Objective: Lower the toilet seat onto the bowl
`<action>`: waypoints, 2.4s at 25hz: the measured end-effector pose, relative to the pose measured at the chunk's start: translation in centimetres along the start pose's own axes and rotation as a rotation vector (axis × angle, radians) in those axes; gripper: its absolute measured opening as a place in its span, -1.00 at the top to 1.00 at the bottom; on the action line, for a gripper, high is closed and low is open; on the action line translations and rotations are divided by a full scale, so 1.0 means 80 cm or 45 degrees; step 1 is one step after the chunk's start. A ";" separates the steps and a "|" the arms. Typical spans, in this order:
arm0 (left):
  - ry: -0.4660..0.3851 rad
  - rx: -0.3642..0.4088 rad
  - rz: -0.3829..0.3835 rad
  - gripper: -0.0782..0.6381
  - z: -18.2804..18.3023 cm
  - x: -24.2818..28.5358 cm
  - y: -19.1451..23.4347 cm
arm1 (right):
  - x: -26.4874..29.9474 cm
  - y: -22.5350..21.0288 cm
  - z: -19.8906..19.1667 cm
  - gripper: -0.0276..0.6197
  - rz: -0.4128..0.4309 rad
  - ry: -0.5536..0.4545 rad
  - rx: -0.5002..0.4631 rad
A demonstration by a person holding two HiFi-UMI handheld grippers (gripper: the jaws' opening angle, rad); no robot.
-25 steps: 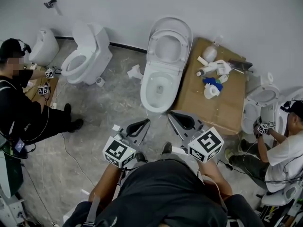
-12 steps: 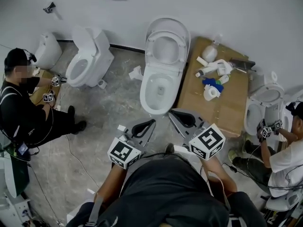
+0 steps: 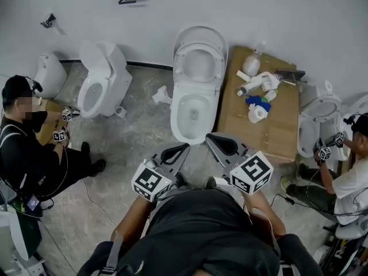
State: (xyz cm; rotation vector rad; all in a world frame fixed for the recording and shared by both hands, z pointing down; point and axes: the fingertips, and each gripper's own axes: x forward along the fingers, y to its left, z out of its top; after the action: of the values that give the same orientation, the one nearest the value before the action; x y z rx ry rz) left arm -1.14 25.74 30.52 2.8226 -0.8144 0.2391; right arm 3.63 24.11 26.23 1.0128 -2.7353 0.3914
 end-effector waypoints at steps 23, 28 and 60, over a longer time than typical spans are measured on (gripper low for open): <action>0.015 -0.023 0.004 0.77 0.028 0.098 0.114 | 0.074 -0.141 0.042 0.89 -0.024 0.015 0.029; 0.024 -0.023 0.041 0.77 0.037 0.138 0.129 | 0.084 -0.176 0.053 0.89 0.049 0.020 0.005; 0.033 -0.047 -0.109 0.77 0.036 0.127 0.284 | 0.174 -0.224 0.047 0.89 -0.269 0.084 0.088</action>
State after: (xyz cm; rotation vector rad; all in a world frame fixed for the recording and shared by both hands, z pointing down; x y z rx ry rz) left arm -4.61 1.04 33.05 2.8057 -0.6840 0.2447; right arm 4.73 1.39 29.65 1.2685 -2.5402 0.4762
